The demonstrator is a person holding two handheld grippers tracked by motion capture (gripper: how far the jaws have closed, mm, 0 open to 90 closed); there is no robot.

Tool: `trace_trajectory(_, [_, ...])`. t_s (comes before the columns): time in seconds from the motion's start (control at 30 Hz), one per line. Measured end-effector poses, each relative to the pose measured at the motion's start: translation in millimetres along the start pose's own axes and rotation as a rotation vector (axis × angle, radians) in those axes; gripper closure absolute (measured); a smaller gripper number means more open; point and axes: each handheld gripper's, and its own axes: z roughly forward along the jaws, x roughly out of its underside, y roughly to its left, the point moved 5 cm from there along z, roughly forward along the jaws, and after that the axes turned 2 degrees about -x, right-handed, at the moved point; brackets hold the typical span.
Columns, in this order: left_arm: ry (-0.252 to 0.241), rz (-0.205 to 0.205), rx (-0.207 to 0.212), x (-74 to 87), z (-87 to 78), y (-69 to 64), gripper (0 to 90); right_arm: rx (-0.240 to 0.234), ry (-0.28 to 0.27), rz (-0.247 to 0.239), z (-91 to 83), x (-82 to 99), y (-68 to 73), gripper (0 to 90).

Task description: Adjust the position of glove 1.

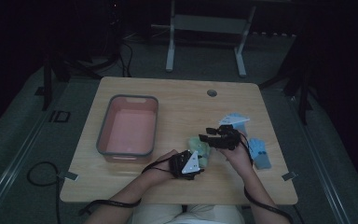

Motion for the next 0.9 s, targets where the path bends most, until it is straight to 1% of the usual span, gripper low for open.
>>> trace_trajectory(0.03, [0.006,0.008,0.006,-0.1,1.2,0.2,50.2,-0.006,0.011,0.006,5.9,0.8,-3.0,43.0])
trace_trajectory(0.07, [0.011,0.014,0.012,-0.2,2.3,1.4,50.9,-0.014,0.032,0.016,12.1,2.3,-5.8,39.9])
trace_trajectory(0.13, [0.005,0.013,0.025,-0.8,5.3,2.7,50.9,-0.011,0.063,0.033,24.0,6.0,-11.7,38.5])
trace_trajectory(0.17, [0.006,0.018,0.022,-0.7,6.7,3.6,50.9,-0.021,0.077,0.049,29.6,8.5,-14.7,38.1])
trace_trajectory(0.2, [-0.002,0.023,0.013,-0.6,7.6,4.4,50.3,-0.016,0.091,0.061,34.9,11.3,-18.0,37.2])
trace_trajectory(0.27, [-0.012,0.011,0.007,0.8,10.4,5.8,49.4,-0.014,0.120,0.084,43.0,17.7,-23.5,35.9])
trace_trajectory(0.3, [-0.007,0.018,0.001,1.5,12.0,6.1,49.3,-0.018,0.124,0.100,45.5,20.5,-25.1,34.7])
trace_trajectory(0.37, [0.001,0.030,0.005,1.3,14.1,6.6,49.3,-0.023,0.125,0.107,47.6,23.8,-26.4,34.5])
trace_trajectory(0.43, [0.018,0.049,0.013,0.6,15.5,7.3,50.0,-0.046,0.148,0.124,50.8,26.7,-26.0,34.0])
trace_trajectory(0.5, [0.027,0.058,0.013,0.1,16.9,8.1,52.0,-0.082,0.178,0.147,55.2,29.8,-26.1,34.0])
trace_trajectory(0.53, [0.033,0.068,0.008,0.4,17.6,8.3,52.6,-0.094,0.188,0.165,56.5,31.0,-26.4,34.2])
trace_trajectory(0.57, [0.033,0.068,0.008,0.4,17.6,8.3,52.9,-0.094,0.188,0.165,56.5,31.0,-26.4,34.2])
trace_trajectory(0.6, [0.052,0.121,-0.020,1.4,19.4,5.4,52.9,-0.107,0.184,0.175,57.2,31.4,-26.8,37.1])
trace_trajectory(0.63, [0.054,0.133,-0.029,1.3,20.0,4.3,52.5,-0.120,0.184,0.173,57.6,31.8,-25.5,40.7])
trace_trajectory(0.67, [0.057,0.146,-0.042,1.3,20.6,3.4,53.4,-0.131,0.189,0.172,57.7,32.2,-23.9,47.2])
trace_trajectory(0.7, [0.061,0.151,-0.049,1.2,20.8,3.3,53.4,-0.131,0.189,0.172,57.7,32.2,-23.9,47.2])
trace_trajectory(0.73, [0.066,0.156,-0.062,1.1,21.4,3.3,54.4,-0.137,0.191,0.177,57.3,32.4,-23.6,50.9])
trace_trajectory(0.77, [0.070,0.173,-0.085,1.2,22.4,2.9,56.6,-0.142,0.189,0.184,56.4,32.4,-23.2,56.2])
trace_trajectory(0.8, [0.075,0.180,-0.100,1.2,22.9,3.0,59.3,-0.144,0.181,0.188,55.3,32.2,-22.6,59.8])
trace_trajectory(0.83, [0.076,0.177,-0.113,0.8,22.9,4.1,63.1,-0.140,0.178,0.182,54.5,32.1,-22.5,62.5])
trace_trajectory(0.87, [0.076,0.162,-0.113,0.4,22.9,5.6,67.6,-0.136,0.176,0.185,53.9,31.7,-21.8,64.5])
trace_trajectory(0.9, [0.078,0.152,-0.111,0.1,22.8,6.5,69.4,-0.127,0.176,0.182,53.2,31.2,-21.0,65.7])
